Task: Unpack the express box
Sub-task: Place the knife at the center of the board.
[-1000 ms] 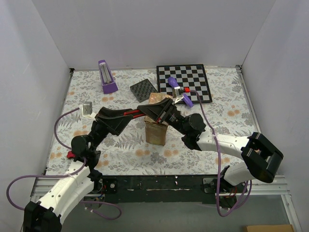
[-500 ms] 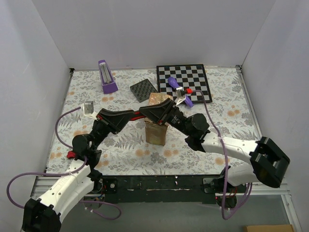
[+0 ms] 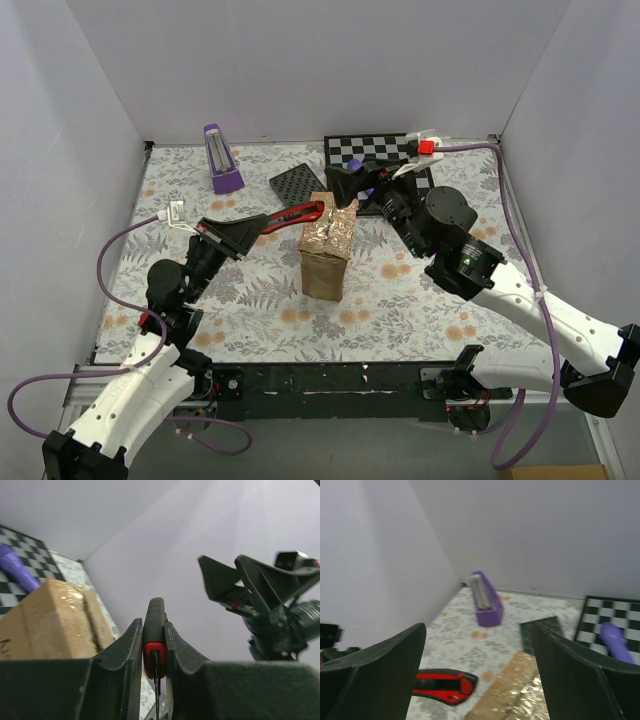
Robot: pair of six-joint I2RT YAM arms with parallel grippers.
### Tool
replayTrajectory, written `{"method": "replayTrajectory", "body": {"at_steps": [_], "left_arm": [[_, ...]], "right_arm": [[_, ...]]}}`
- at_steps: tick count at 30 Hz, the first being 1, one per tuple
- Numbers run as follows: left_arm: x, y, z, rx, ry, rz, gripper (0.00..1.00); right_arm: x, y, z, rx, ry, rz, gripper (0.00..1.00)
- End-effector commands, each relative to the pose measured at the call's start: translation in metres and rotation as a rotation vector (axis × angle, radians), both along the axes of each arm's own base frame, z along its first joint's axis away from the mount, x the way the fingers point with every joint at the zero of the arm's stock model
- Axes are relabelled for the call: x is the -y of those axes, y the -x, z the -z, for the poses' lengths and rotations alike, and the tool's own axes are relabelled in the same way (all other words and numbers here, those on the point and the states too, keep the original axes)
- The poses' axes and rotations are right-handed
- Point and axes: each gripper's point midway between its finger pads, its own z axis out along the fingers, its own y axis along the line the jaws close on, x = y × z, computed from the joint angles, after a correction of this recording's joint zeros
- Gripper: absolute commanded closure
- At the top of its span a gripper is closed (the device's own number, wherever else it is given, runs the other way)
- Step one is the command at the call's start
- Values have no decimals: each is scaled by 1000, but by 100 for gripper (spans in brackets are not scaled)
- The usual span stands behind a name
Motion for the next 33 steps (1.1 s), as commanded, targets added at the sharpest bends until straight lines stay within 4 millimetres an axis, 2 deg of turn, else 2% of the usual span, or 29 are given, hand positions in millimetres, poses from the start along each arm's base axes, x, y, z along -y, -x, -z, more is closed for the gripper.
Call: {"method": "replayTrajectory", "body": {"at_steps": [1, 2, 3, 5, 6, 8, 9, 12, 13, 14, 16, 17, 18, 19, 22, 23, 26, 27, 28, 31, 32, 33], "left_arm": [[-39, -34, 16, -151, -15, -267, 100], [-48, -39, 18, -164, -13, -320, 100], [-56, -45, 27, -207, -29, -368, 100], [-75, -54, 32, -245, -18, -474, 100], [-82, -59, 44, -292, -37, -517, 100], [-98, -66, 55, -349, -39, -604, 100], [-104, -69, 75, -417, -72, -637, 100], [-116, -73, 105, -491, -93, -682, 100], [-117, -74, 125, -526, -112, -680, 100], [-114, -75, 131, -539, -111, -655, 100], [-117, -81, 159, -618, -129, -645, 100], [-118, -81, 177, -655, -139, -635, 100], [-116, -84, 183, -661, -142, -621, 100], [-116, -85, 196, -693, -159, -623, 100], [-116, -90, 215, -706, -190, -607, 100], [-120, -92, 218, -707, -186, -615, 100], [-125, -98, 234, -746, -195, -592, 100], [-127, -99, 240, -767, -199, -590, 100], [-122, -98, 244, -777, -194, -546, 100], [-127, -101, 250, -779, -167, -533, 100], [-137, -103, 256, -799, -158, -557, 100], [-138, -104, 258, -801, -160, -552, 96]], "right_arm": [[75, -28, 32, -41, 335, 386, 7], [87, -29, 33, -47, 352, 437, 6], [92, -29, 42, -52, 384, 454, 6], [105, -23, 48, -55, 405, 468, 5], [107, -21, 62, -65, 431, 461, 5], [116, -13, 69, -79, 425, 452, 5], [117, -11, 80, -91, 442, 445, 5], [127, -4, 94, -115, 464, 441, 4], [129, -2, 105, -130, 504, 436, 4], [129, -2, 111, -148, 519, 434, 4], [131, -2, 132, -196, 575, 443, 4], [130, -2, 139, -225, 555, 448, 4], [131, -2, 142, -237, 535, 451, 3], [131, 0, 157, -258, 527, 448, 3], [117, 8, 156, -239, 427, 352, 3], [115, 9, 162, -237, 434, 333, 3], [116, 10, 160, -235, 445, 335, 2], [117, 9, 165, -248, 474, 340, 2], [116, 9, 166, -252, 484, 340, 2], [115, 8, 170, -266, 510, 336, 2], [113, 8, 172, -269, 513, 332, 2], [112, 8, 174, -272, 514, 327, 2]]}}
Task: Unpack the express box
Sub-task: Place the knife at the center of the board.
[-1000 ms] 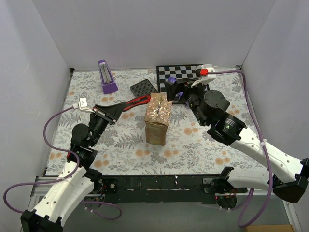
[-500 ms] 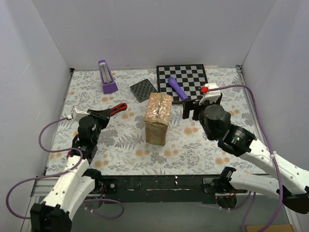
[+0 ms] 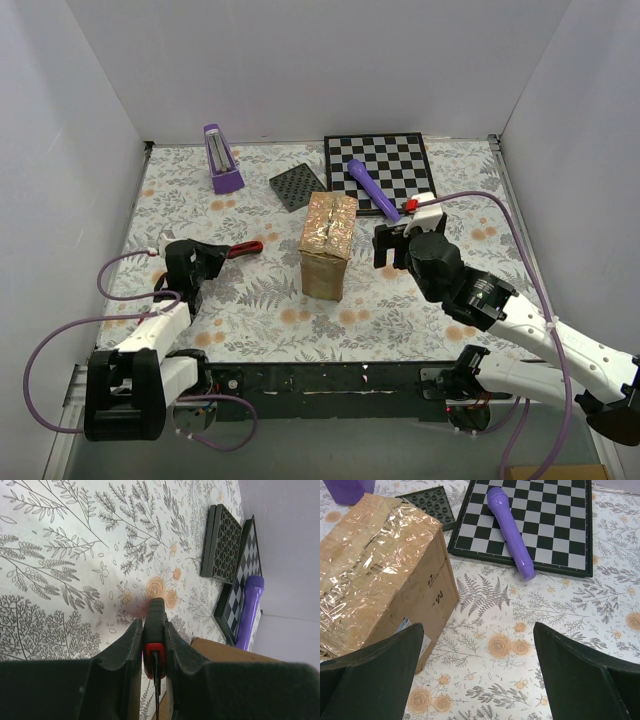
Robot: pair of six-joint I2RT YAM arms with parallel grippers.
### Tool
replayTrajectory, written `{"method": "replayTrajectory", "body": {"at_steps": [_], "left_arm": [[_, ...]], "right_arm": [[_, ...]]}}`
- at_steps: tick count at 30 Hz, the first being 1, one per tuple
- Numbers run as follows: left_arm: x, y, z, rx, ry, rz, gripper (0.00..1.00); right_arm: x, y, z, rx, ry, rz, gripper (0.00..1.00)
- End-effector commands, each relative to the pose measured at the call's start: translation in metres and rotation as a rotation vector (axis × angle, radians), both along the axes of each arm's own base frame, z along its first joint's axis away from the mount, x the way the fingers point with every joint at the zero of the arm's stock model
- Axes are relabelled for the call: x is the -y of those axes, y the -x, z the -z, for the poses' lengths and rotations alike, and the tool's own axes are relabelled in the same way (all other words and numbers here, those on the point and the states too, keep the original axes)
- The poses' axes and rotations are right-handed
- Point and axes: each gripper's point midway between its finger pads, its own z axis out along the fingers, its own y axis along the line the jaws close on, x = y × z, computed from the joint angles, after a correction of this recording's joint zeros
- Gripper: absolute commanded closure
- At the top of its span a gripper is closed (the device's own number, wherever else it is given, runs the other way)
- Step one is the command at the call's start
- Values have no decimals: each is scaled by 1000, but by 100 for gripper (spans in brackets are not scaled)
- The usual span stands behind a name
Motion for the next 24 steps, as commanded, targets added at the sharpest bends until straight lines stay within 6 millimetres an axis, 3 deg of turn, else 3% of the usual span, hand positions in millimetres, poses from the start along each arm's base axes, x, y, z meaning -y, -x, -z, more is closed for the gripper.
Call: {"method": "replayTrajectory", "body": {"at_steps": [1, 2, 4, 6, 11, 15, 16, 17, 18, 24], "left_arm": [[-1, -10, -9, 59, 29, 51, 90], [-2, -11, -8, 52, 35, 66, 63], [-2, -14, -10, 49, 37, 83, 42], [-3, -14, -13, 46, 27, 85, 29], [-8, -13, -31, 35, -19, 80, 18], [-7, -13, -73, 127, -41, 90, 12], [-6, -10, -76, 119, -38, 95, 8], [-4, -13, -88, 142, -42, 108, 7], [-3, -13, -92, 154, -48, 116, 5], [-3, -4, -85, 116, -75, 119, 2]], "right_arm": [[-7, -2, -18, 16, -63, -10, 2], [-8, -2, -16, 14, -67, -14, 2], [-10, -1, -13, 11, -77, -16, 2], [-9, -1, -12, 13, -76, -13, 2], [-10, -3, -25, 35, -77, -21, 2], [-28, -10, -47, 51, -63, -67, 2], [-33, -12, -66, 69, -83, -74, 2], [-41, -17, -58, 41, -42, -78, 2], [-45, -20, -62, 41, -35, -81, 2], [-67, -31, -67, 28, -19, -105, 2]]}}
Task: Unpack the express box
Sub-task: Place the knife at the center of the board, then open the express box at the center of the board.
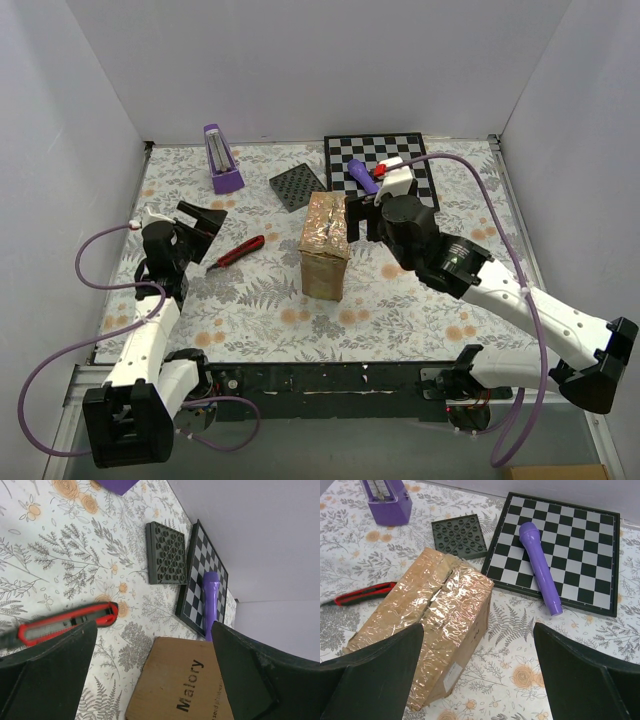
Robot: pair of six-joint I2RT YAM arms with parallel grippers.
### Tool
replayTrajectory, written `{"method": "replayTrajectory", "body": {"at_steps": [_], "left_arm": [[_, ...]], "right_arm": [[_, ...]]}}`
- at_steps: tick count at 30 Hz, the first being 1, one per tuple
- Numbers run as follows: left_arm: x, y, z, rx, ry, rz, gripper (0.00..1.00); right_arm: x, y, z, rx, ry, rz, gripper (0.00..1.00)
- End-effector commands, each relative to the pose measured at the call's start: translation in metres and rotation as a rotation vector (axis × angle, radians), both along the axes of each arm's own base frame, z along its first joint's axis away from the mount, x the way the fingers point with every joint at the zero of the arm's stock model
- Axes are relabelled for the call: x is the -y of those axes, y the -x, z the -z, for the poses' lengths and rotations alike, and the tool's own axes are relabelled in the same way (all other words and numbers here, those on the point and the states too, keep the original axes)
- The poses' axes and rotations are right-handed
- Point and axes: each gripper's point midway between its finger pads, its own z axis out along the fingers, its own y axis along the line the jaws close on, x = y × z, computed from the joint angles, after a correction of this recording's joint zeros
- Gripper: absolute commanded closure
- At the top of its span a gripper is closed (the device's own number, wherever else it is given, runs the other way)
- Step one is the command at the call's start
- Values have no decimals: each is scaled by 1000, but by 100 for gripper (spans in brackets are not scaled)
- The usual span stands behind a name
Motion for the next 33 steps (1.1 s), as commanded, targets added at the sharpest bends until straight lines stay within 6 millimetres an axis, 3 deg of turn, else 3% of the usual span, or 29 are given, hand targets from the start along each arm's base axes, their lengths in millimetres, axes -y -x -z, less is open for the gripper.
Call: {"method": "replayTrajectory", "body": {"at_steps": [1, 5, 9, 10, 12, 13, 14, 17, 21, 22, 24, 25, 33], "left_arm": [[3, 12, 13, -54, -18, 20, 2], [0, 18, 30, -105, -9, -6, 2], [14, 17, 16, -60, 59, 43, 4], [19, 14, 6, -26, 78, 63, 5], [34, 13, -7, 18, 123, 121, 10], [44, 13, -13, 46, 124, 155, 11], [54, 14, -20, 60, 122, 184, 11], [75, 15, -26, 78, 80, 220, 9], [93, 19, -16, 46, 109, 261, 8], [95, 20, -14, 41, 109, 268, 8], [97, 21, -9, 32, 111, 275, 8], [98, 22, -9, 33, 113, 279, 8], [100, 22, -12, 44, 116, 293, 7]], "right_arm": [[-11, -5, -15, 15, -18, -21, 2], [-14, -4, -10, 6, -29, -32, 2], [-31, 4, -9, -13, -34, -101, 2], [-33, 5, -16, -11, -32, -105, 2], [-42, 5, -8, -25, 25, -94, 2], [-45, 4, -17, -19, 28, -86, 2], [-48, 2, 1, -61, 95, -76, 2], [-52, 1, 13, -113, 148, -49, 2], [-64, 6, 27, -161, 193, -63, 2], [-61, 6, 41, -199, 254, -53, 2], [-61, 4, 42, -214, 289, -33, 2], [-58, 4, 53, -241, 335, -25, 2], [-42, 5, 68, -292, 465, 35, 8]]}}
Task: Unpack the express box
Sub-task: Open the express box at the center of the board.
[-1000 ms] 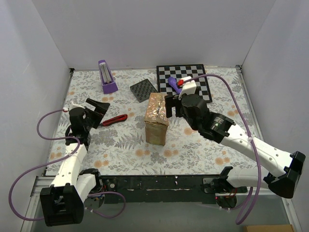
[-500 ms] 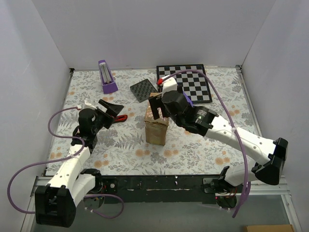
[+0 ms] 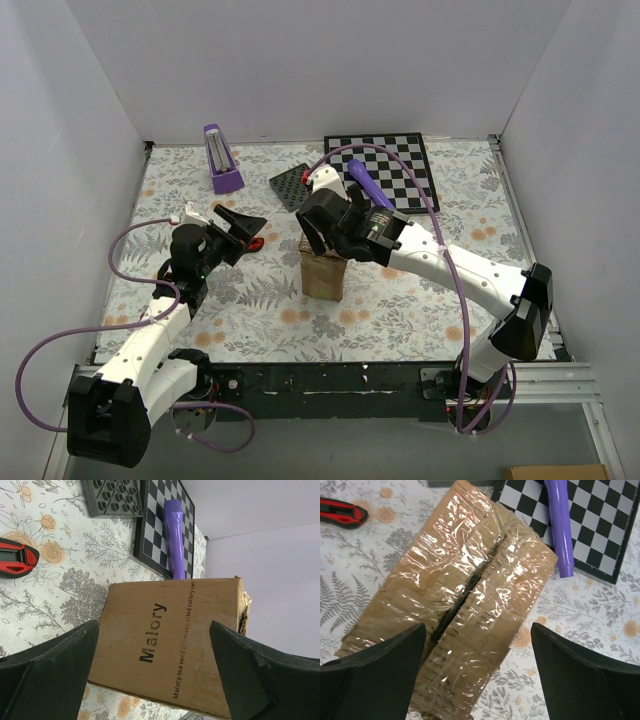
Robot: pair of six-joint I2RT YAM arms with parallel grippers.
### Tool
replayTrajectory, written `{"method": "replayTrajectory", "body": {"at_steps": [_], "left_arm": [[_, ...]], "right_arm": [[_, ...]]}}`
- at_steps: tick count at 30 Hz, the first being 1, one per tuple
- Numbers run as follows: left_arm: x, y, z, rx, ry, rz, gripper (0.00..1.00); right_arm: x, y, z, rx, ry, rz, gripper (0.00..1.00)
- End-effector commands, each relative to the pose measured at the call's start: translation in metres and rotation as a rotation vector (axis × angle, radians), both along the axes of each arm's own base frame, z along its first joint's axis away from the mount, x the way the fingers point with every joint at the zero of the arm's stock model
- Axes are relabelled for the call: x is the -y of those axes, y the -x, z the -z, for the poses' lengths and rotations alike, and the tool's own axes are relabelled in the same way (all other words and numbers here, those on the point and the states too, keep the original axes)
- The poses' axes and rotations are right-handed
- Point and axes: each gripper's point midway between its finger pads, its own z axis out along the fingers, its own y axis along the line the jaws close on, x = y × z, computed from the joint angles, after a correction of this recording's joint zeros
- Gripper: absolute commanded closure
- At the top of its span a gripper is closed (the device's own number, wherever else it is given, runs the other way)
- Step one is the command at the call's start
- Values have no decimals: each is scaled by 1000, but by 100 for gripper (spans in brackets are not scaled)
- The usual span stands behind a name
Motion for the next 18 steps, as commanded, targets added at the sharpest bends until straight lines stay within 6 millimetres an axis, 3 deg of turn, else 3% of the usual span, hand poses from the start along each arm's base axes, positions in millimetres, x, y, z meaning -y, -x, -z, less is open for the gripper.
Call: {"method": "replayTrajectory", "body": {"at_steps": [1, 9, 14, 18], "left_arm": [[2, -2, -7, 28, 3, 8, 7], [6, -7, -6, 29, 3, 24, 7], [8, -9, -5, 21, 12, 32, 7], [9, -12, -6, 19, 16, 32, 7]], "right_arm": [[27, 4, 5, -24, 129, 55, 12], [40, 7, -2, -18, 166, 82, 32], [36, 8, -17, -1, 98, 63, 61], [38, 8, -28, 13, 77, 68, 70]]}}
